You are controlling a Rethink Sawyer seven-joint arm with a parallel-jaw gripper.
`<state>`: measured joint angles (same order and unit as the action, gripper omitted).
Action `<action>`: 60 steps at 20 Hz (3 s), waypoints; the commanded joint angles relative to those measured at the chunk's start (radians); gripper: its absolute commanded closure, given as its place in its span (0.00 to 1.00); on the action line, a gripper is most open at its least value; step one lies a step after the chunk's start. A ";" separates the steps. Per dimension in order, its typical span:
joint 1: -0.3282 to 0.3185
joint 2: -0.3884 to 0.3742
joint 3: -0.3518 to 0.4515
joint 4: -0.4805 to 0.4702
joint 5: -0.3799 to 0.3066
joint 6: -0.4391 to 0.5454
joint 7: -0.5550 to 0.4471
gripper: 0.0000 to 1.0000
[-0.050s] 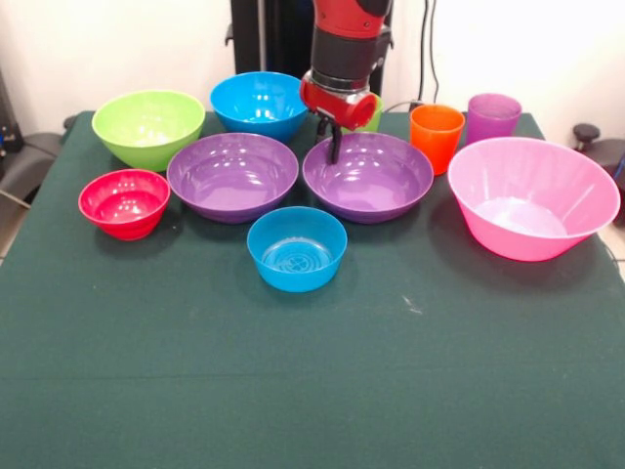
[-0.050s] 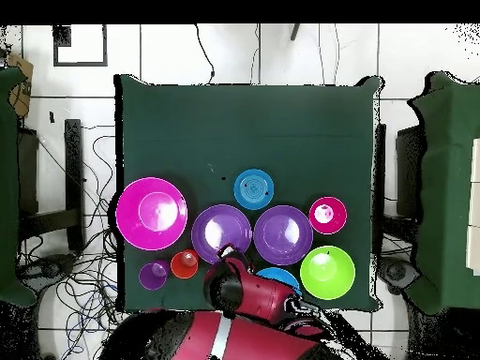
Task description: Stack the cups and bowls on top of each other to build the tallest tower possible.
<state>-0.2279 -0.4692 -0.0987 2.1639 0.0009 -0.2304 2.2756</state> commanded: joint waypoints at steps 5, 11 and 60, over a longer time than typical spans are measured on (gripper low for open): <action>0.006 0.028 0.053 -0.091 -0.026 0.034 0.067 1.00; -0.014 -0.098 0.103 -0.030 -0.020 0.079 0.101 1.00; -0.349 -0.262 0.360 -0.288 -0.229 0.492 -0.125 1.00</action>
<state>-0.5819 -0.7880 0.1154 1.9830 -0.1618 0.1472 2.2754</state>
